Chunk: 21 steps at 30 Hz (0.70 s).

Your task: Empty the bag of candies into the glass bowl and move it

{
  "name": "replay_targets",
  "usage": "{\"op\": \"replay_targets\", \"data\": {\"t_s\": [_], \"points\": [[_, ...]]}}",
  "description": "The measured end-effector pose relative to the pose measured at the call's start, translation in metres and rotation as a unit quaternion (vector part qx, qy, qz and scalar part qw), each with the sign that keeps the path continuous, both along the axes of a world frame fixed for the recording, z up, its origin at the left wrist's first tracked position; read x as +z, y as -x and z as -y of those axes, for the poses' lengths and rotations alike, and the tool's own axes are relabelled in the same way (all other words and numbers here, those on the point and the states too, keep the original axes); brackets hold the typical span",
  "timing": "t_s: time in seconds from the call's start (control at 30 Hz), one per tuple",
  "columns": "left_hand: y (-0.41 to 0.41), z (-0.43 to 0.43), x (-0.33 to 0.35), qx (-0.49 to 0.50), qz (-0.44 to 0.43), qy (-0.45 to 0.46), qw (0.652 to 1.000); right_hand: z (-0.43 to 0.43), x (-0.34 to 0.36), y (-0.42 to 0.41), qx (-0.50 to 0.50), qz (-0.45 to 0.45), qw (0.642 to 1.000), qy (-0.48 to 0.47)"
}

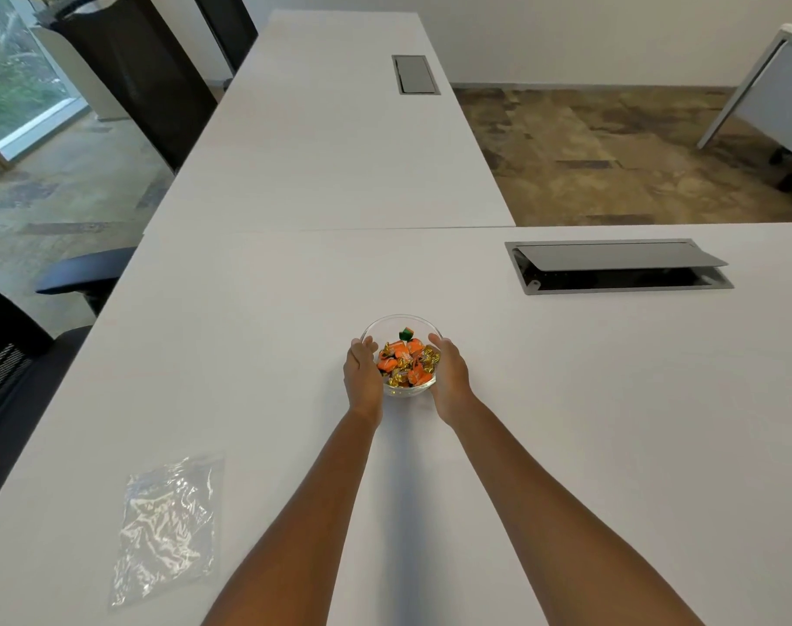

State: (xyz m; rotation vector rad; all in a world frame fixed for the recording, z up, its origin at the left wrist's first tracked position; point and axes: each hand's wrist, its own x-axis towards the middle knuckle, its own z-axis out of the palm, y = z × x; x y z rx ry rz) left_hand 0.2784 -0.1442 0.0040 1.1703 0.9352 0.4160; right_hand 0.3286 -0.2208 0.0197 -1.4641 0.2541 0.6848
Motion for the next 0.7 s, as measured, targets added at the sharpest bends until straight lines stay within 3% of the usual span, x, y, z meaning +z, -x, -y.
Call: {"op": "replay_targets", "data": {"t_s": [0.57,0.7], "points": [[0.004,0.001,-0.002,-0.012,-0.011,-0.016,1.0,0.001,-0.001,-0.002,0.004,0.022,0.998,0.067],[0.014,-0.002,-0.008,-0.015,-0.061,-0.072,0.995,0.015,-0.004,0.002,-0.02,0.083,0.989,0.117]]}}
